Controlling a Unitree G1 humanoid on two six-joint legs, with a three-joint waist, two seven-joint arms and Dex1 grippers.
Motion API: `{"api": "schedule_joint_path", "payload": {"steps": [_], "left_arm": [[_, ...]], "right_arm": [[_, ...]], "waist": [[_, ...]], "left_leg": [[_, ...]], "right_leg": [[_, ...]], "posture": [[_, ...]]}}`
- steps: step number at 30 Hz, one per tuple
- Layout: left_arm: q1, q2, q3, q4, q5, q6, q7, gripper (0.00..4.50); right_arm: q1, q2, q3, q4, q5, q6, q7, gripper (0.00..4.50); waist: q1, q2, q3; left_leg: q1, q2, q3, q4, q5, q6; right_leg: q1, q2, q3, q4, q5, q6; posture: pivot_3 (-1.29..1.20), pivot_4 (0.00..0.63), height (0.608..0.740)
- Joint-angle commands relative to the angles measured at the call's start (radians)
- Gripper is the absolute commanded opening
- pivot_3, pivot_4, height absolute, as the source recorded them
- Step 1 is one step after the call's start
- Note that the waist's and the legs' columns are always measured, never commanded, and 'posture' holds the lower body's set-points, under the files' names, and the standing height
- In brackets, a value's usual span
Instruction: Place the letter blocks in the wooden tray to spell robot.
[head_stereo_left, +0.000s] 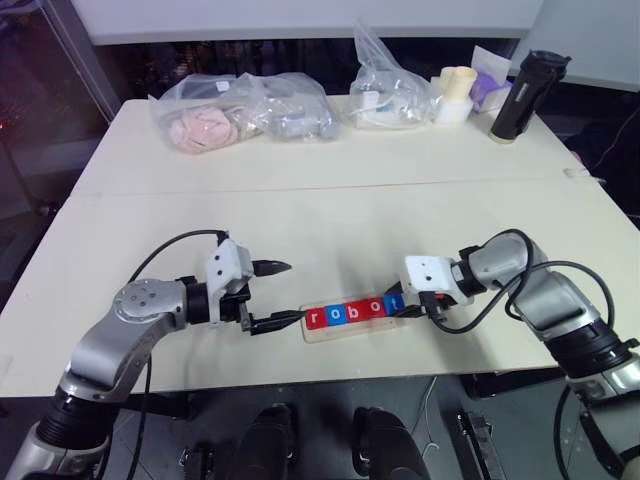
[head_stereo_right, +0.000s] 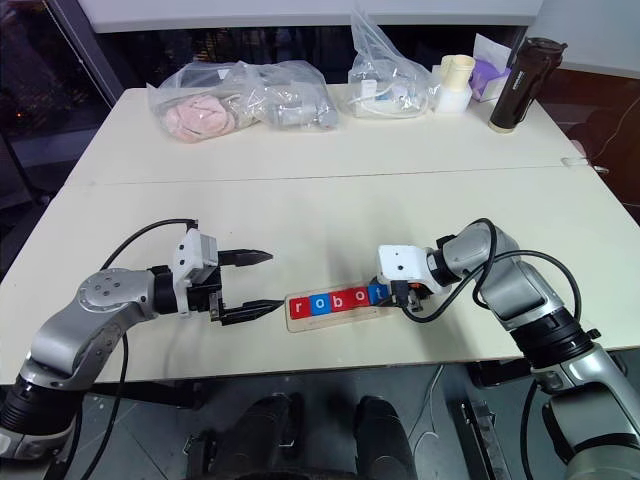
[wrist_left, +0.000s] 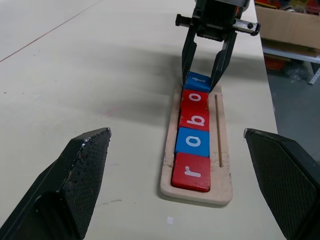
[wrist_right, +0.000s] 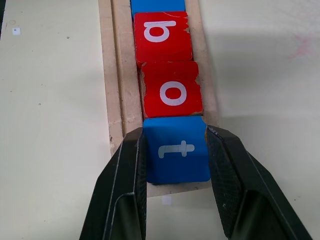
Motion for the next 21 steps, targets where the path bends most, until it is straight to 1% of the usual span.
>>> {"api": "schedule_joint_path", "payload": {"steps": [1, 4, 5, 6, 9, 10, 16, 19, 21], "left_arm": [[-0.015, -0.002, 0.011, -0.033, 0.000, -0.016, -0.001, 4.50], [-0.018, -0.003, 0.009, -0.032, 0.001, -0.016, 0.001, 4.50], [-0.018, -0.004, 0.009, -0.032, 0.002, -0.016, 0.002, 4.50], [-0.019, -0.004, 0.009, -0.032, 0.002, -0.016, 0.002, 4.50], [-0.020, -0.005, 0.008, -0.031, 0.002, -0.016, 0.004, 4.50], [-0.021, -0.005, 0.008, -0.029, 0.003, -0.016, 0.004, 4.50], [-0.023, -0.009, 0.007, -0.029, 0.004, -0.015, 0.004, 4.50], [-0.022, -0.016, 0.011, -0.029, 0.004, -0.012, 0.009, 4.50], [-0.020, -0.023, 0.025, -0.031, -0.016, 0.028, 0.033, 4.50]], "right_arm": [[-0.014, 0.005, -0.005, -0.018, 0.007, 0.001, 0.005, 1.12], [-0.014, 0.005, -0.004, -0.026, 0.010, 0.015, 0.010, 1.12], [-0.014, 0.004, -0.004, -0.030, 0.012, 0.021, 0.014, 2.21], [-0.015, 0.002, -0.004, -0.034, 0.014, 0.025, 0.017, 2.67], [-0.020, 0.002, -0.008, -0.043, 0.013, 0.029, 0.017, 4.29], [-0.025, 0.002, -0.010, -0.045, 0.014, 0.033, 0.018, 4.41], [-0.052, -0.003, -0.035, -0.058, 0.029, 0.052, 0.016, 4.41], [-0.061, -0.007, -0.062, -0.061, 0.039, 0.073, -0.009, 4.41], [-0.049, -0.020, -0.089, -0.082, 0.051, 0.096, -0.027, 4.41]], "waist": [[0.000, 0.000, 0.000], [0.000, 0.000, 0.000], [0.000, 0.000, 0.000], [0.000, 0.000, 0.000], [0.000, 0.000, 0.000], [0.000, 0.000, 0.000], [0.000, 0.000, 0.000], [0.000, 0.000, 0.000], [0.001, 0.000, 0.000]], "left_leg": [[0.000, 0.000, 0.000, 0.000, 0.000, 0.000], [0.000, 0.000, 0.000, 0.000, 0.000, 0.000], [0.000, 0.000, 0.000, 0.000, 0.000, 0.000], [0.000, 0.000, 0.000, 0.000, 0.000, 0.000], [0.000, 0.000, 0.000, 0.000, 0.000, 0.000], [0.000, 0.000, 0.000, 0.000, 0.000, 0.000], [0.000, 0.000, 0.000, 0.000, 0.000, 0.000], [0.001, 0.000, 0.000, 0.000, 0.000, 0.000], [0.001, 0.000, 0.000, 0.000, 0.000, 0.000]], "right_leg": [[0.000, 0.000, 0.000, 0.000, 0.000, 0.000], [0.000, 0.000, 0.000, 0.000, 0.000, 0.000], [0.000, 0.000, 0.000, 0.000, 0.000, 0.000], [0.000, 0.000, 0.000, 0.000, 0.000, 0.000], [0.000, 0.000, 0.000, 0.000, 0.000, 0.000], [0.000, 0.000, 0.000, 0.000, 0.000, 0.000], [0.000, 0.000, 0.000, 0.000, 0.000, 0.000], [0.000, 0.000, 0.000, 0.000, 0.000, 0.000], [0.000, 0.000, 0.000, 0.000, 0.000, 0.000]], "posture": [[0.00, 0.150, 0.738], [0.00, 0.150, 0.738], [0.00, 0.150, 0.738], [0.00, 0.150, 0.738], [0.00, 0.150, 0.738], [0.00, 0.150, 0.738], [0.00, 0.150, 0.738], [0.00, 0.150, 0.738], [0.00, 0.150, 0.738]]}}
